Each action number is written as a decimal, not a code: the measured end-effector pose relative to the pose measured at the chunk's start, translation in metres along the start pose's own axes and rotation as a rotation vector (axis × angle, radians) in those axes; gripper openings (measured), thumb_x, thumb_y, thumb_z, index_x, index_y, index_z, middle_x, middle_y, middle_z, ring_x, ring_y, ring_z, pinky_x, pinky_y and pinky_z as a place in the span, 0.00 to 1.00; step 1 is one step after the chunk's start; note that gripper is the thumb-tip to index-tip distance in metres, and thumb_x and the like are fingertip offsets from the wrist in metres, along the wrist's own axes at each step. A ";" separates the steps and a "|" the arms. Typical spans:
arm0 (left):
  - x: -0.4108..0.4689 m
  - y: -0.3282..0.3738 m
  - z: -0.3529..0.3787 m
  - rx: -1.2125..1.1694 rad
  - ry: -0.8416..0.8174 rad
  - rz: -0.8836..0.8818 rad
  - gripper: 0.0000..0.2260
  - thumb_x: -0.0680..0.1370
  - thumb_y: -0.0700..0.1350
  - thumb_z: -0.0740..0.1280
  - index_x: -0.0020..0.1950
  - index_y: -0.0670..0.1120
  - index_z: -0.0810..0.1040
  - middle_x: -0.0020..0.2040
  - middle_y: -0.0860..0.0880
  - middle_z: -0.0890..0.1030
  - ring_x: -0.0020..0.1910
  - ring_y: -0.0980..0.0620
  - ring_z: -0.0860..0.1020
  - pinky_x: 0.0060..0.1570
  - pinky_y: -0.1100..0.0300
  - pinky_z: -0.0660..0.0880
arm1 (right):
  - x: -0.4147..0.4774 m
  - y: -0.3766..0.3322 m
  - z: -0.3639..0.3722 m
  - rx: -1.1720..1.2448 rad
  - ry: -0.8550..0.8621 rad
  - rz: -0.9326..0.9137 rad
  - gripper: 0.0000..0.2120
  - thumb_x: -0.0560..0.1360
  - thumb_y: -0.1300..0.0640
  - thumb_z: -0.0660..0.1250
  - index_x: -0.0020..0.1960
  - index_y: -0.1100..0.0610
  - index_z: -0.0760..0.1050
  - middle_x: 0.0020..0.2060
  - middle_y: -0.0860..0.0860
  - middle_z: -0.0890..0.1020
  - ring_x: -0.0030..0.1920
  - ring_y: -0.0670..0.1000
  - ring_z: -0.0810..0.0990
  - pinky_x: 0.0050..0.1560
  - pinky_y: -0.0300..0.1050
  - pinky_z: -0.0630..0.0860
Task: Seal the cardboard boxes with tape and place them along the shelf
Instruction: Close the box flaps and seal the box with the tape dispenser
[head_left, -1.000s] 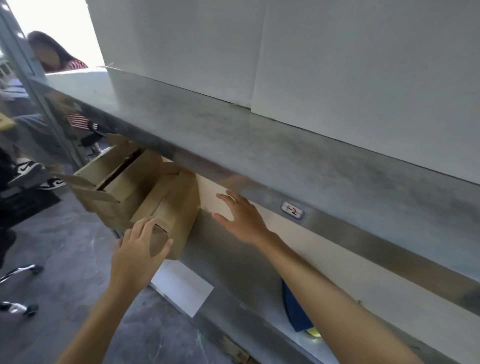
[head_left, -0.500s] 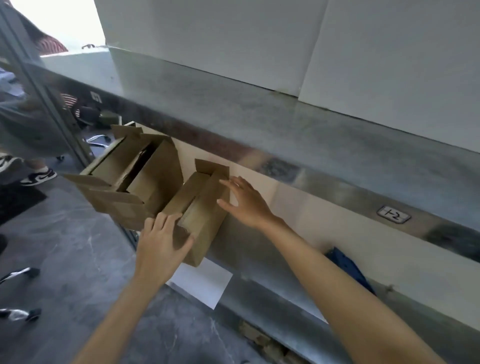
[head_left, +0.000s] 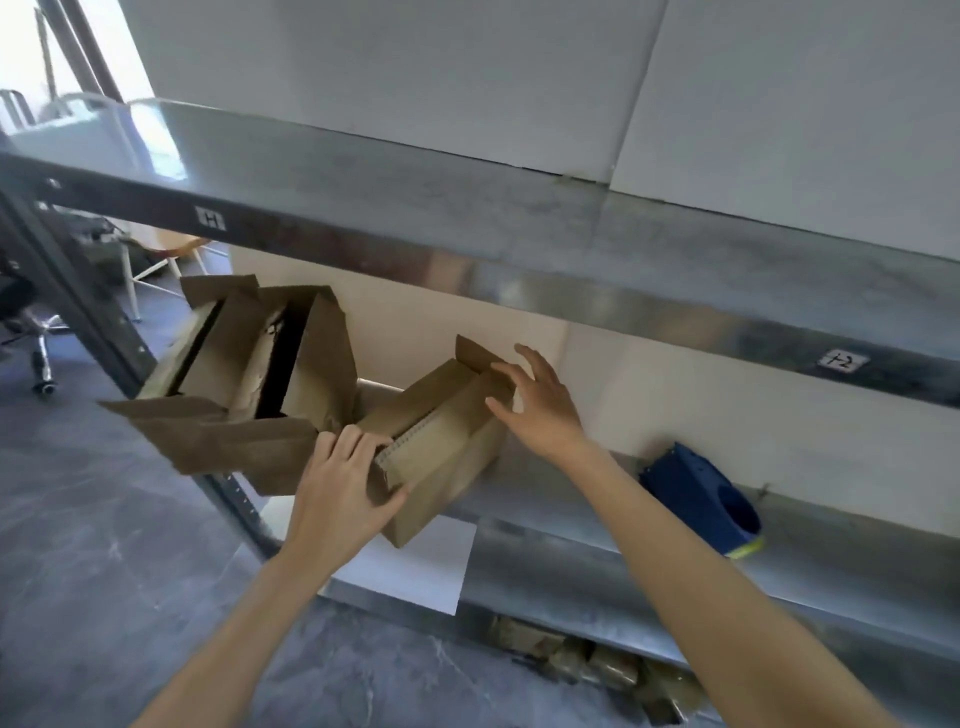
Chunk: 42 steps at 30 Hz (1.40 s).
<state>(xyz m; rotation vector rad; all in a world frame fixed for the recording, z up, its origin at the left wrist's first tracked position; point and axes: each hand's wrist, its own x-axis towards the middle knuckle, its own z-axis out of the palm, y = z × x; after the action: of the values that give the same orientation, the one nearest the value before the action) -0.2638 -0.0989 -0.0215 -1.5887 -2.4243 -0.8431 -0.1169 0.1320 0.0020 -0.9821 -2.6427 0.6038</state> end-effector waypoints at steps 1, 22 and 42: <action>0.001 -0.003 0.000 -0.004 0.000 0.012 0.22 0.67 0.51 0.80 0.55 0.43 0.79 0.50 0.46 0.78 0.48 0.46 0.72 0.45 0.54 0.74 | 0.000 0.001 -0.001 -0.007 -0.004 0.012 0.25 0.80 0.44 0.62 0.74 0.48 0.65 0.78 0.48 0.54 0.78 0.50 0.51 0.75 0.50 0.55; 0.043 0.010 0.040 -0.180 -0.174 0.287 0.22 0.69 0.53 0.78 0.59 0.51 0.77 0.57 0.55 0.74 0.57 0.55 0.69 0.51 0.62 0.73 | -0.077 0.057 -0.039 0.095 0.163 0.226 0.14 0.81 0.53 0.64 0.65 0.54 0.76 0.59 0.50 0.77 0.52 0.46 0.76 0.56 0.40 0.74; 0.087 0.085 0.086 -0.394 -0.061 0.140 0.14 0.75 0.50 0.73 0.59 0.51 0.78 0.68 0.57 0.68 0.53 0.52 0.79 0.44 0.54 0.81 | -0.136 0.107 -0.077 0.054 0.226 0.290 0.15 0.80 0.54 0.65 0.66 0.52 0.76 0.70 0.51 0.67 0.40 0.43 0.77 0.48 0.34 0.71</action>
<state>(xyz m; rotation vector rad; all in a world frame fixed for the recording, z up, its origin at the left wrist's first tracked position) -0.2105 0.0401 -0.0266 -1.9102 -2.2513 -1.3257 0.0724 0.1373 0.0069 -1.3446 -2.2944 0.5825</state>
